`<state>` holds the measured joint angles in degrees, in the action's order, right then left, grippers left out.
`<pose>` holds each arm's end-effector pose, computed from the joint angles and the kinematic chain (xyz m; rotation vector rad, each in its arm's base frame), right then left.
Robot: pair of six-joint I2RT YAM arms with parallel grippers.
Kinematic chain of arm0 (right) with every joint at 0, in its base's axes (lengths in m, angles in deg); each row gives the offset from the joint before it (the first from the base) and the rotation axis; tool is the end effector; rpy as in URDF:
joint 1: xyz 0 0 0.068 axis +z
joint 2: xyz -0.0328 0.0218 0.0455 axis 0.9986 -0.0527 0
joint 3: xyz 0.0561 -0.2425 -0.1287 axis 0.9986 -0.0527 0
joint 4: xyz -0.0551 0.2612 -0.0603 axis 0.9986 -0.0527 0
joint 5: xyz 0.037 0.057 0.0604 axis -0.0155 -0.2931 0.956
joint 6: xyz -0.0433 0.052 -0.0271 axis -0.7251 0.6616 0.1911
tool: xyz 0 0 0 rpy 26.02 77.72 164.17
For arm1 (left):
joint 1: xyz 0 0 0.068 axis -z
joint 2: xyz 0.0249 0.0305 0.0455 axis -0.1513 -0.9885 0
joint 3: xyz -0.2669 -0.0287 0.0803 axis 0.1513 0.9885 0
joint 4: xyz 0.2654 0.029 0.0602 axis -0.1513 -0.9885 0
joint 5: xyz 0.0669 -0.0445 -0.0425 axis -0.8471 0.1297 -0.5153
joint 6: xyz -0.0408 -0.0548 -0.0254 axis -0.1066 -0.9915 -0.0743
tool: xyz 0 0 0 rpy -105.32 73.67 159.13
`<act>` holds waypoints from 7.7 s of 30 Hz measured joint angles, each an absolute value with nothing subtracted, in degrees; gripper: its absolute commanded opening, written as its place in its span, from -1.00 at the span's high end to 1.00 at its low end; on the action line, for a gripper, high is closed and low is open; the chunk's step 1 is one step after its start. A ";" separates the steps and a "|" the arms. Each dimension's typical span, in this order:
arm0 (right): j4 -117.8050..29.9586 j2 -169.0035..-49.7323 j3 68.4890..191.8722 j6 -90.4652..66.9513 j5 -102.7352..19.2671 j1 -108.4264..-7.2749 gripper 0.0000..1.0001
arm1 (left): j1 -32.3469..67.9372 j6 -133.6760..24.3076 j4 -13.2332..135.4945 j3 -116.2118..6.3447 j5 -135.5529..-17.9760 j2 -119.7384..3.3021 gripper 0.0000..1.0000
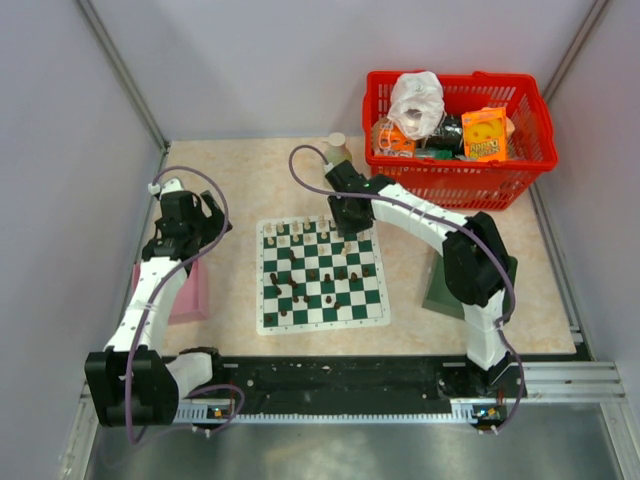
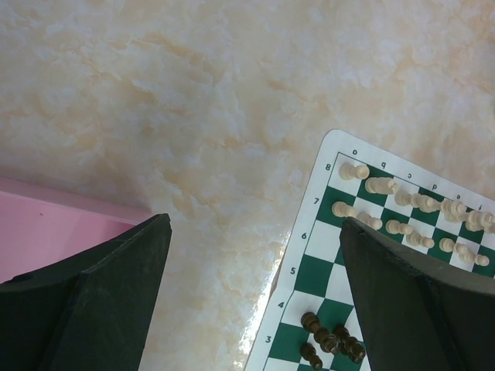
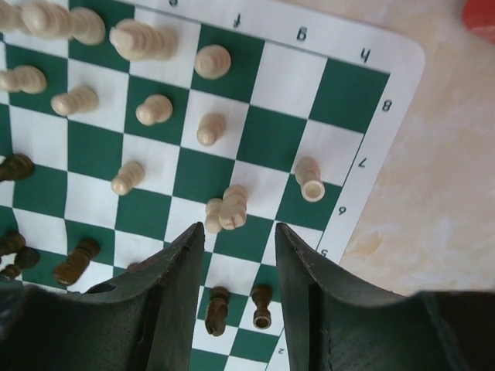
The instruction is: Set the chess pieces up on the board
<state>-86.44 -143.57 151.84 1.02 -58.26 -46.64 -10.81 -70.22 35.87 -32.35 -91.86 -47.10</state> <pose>0.3603 0.2936 0.2193 -0.4209 2.5911 0.1611 0.2724 0.0174 0.2685 -0.6247 2.1388 -0.1061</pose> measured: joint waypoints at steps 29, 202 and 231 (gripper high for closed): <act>-85.96 -146.11 149.04 3.10 -55.13 -46.62 0.30 | -10.84 -70.22 35.89 -32.22 -91.62 -47.59 -0.92; -79.51 -119.07 157.63 5.44 -45.93 -49.39 0.68 | -1.22 -98.48 90.69 -41.48 -24.84 -64.48 1.00; -84.78 -149.43 155.56 -2.47 -58.78 -48.85 0.76 | 0.03 -54.85 27.76 -50.40 -52.69 -59.76 1.00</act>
